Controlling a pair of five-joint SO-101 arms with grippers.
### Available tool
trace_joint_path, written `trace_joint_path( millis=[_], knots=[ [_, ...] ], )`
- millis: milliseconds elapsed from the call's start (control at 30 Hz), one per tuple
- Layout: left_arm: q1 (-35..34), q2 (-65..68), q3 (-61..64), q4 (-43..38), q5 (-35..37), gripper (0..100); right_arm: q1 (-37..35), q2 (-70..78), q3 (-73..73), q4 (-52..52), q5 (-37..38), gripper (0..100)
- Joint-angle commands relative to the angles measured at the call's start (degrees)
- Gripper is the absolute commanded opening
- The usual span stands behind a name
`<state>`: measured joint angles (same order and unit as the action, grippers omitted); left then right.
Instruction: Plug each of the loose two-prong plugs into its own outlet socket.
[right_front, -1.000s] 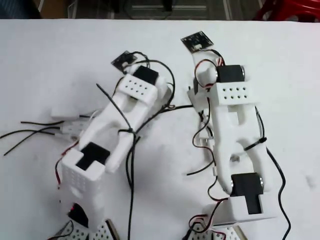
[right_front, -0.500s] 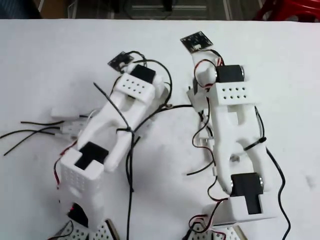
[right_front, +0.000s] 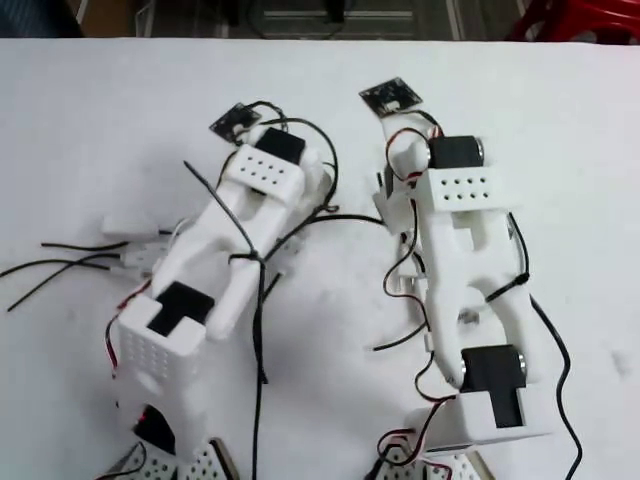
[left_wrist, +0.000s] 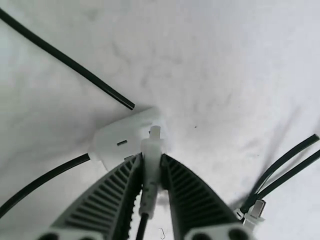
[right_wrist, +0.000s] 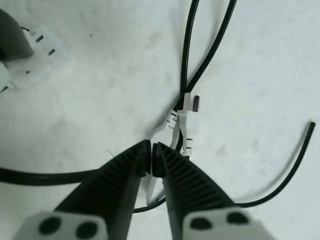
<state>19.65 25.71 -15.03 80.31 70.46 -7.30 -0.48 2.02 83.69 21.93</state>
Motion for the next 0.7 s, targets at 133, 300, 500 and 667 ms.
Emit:
trace_joint_path(
  millis=[133,300,500,667],
  knots=[
    [1.01,3.82,0.18,-2.02,0.18,2,0.75,-0.57,-0.7,-0.57,0.0,1.9],
    [2.24,1.1,-2.64,3.16,0.18,2,0.84,-0.57,-0.7,-0.57,0.0,1.9],
    [2.15,0.92,-3.08,4.84,0.18,2,0.84,-0.57,-0.62,-0.57,0.0,1.9],
    [2.33,0.4,-3.6,5.01,0.18,2,0.84,-0.48,-0.35,-2.33,0.0,1.9]
  ],
)
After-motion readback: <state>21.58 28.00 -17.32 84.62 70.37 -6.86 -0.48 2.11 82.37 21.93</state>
